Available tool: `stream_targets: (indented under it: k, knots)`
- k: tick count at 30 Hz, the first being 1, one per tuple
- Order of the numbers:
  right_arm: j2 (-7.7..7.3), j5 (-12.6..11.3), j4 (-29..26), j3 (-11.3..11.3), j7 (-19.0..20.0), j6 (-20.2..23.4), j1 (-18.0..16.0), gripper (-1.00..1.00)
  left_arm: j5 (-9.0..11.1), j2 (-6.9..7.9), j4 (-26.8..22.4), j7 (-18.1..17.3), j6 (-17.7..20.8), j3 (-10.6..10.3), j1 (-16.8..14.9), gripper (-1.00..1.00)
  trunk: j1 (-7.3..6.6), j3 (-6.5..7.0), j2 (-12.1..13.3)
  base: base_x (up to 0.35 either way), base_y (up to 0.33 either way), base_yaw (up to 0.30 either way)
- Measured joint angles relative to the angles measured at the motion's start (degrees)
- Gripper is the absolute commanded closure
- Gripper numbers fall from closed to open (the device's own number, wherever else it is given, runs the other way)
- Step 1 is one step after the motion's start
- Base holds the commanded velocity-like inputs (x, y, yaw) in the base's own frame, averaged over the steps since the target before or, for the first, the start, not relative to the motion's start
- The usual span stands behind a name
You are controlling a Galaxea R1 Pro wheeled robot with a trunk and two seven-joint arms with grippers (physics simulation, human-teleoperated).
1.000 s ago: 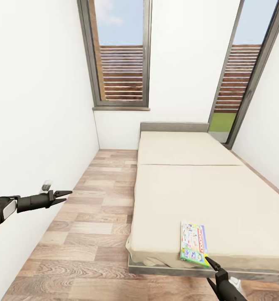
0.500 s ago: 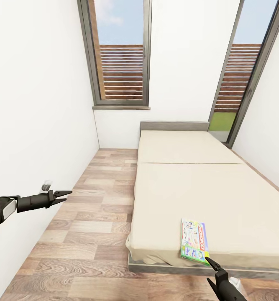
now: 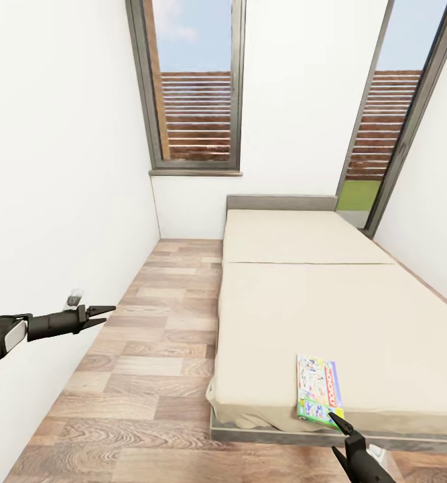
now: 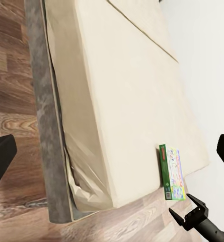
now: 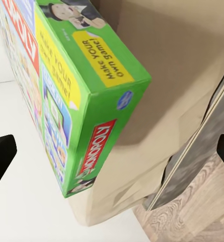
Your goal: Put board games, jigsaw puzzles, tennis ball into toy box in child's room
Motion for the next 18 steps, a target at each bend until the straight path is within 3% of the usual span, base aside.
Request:
stream_targets:
  k: [7,18]
  knots:
    - [0.0,0.0,0.0,0.0,0.0,0.0,0.0,-1.0,0.0,0.04,0.0,0.0,0.0,0.0,0.0,-1.0,0.0,0.0,0.0,0.013,0.007,0.0]
    - [0.0,0.0,0.0,0.0,0.0,0.0,0.0,-1.0,0.0,-0.01,0.0,0.0,0.0,0.0,0.0,-1.0,0.0,0.0,0.0,0.109,0.047,0.0]
